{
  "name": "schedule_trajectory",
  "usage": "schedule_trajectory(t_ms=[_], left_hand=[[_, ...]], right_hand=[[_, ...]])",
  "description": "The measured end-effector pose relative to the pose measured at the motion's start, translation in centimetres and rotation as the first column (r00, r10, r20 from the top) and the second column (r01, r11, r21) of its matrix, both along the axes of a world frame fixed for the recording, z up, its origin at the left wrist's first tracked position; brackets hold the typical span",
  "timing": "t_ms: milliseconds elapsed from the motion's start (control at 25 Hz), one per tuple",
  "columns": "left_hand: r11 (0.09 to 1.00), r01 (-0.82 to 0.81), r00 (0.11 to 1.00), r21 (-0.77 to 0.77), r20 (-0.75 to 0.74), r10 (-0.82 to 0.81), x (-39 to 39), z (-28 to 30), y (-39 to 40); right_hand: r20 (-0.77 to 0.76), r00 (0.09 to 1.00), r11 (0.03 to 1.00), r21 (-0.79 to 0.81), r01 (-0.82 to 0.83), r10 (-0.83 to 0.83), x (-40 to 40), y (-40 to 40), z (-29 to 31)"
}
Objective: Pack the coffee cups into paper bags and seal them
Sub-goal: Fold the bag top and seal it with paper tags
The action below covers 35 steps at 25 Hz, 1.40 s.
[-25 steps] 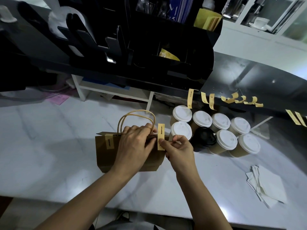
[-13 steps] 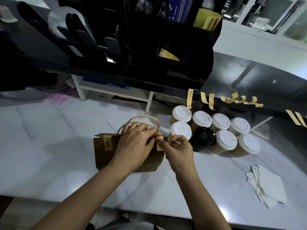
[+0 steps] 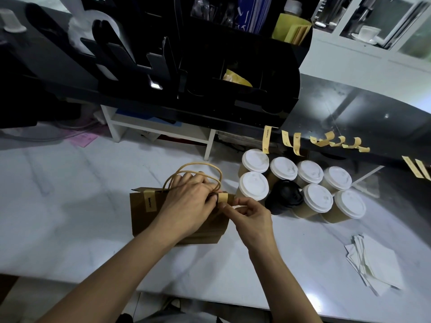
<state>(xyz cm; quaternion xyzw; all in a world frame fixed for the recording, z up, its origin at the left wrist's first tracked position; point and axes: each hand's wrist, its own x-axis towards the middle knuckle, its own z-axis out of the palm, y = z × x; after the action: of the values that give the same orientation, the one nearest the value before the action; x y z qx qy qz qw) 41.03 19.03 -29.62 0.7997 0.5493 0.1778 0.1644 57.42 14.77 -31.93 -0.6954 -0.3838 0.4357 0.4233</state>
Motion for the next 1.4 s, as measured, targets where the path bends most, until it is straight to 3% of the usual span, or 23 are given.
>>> schedule_trajectory(t_ms=[120, 480, 840, 1160, 1400], left_hand=[[1.000, 0.002, 1.000, -0.007, -0.007, -0.002, 0.0, 0.0, -0.1], [0.998, -0.022, 0.999, 0.060, 0.038, 0.020, 0.3, -0.1, 0.0], [0.995, -0.004, 0.998, 0.097, 0.062, -0.002, 0.4, -0.7, -0.2], [0.997, -0.056, 0.939, 0.044, 0.342, 0.037, -1.9, 2.1, -2.7], [0.968, -0.168, 0.886, 0.185, 0.460, 0.066, -6.6, 4.2, -5.3]], right_hand=[[0.041, 0.998, 0.998, 0.044, -0.053, 0.051, 0.2, 0.2, -0.5], [-0.021, 0.987, 0.980, 0.124, -0.156, 0.160, 0.7, 0.7, -0.7], [-0.064, 0.989, 0.983, 0.136, -0.124, 0.133, 0.4, 0.4, -1.0], [-0.078, 0.993, 0.991, 0.108, -0.081, 0.090, 0.5, 0.2, -1.0], [-0.099, 0.994, 0.994, 0.101, -0.042, 0.052, 0.7, 0.2, -1.5]])
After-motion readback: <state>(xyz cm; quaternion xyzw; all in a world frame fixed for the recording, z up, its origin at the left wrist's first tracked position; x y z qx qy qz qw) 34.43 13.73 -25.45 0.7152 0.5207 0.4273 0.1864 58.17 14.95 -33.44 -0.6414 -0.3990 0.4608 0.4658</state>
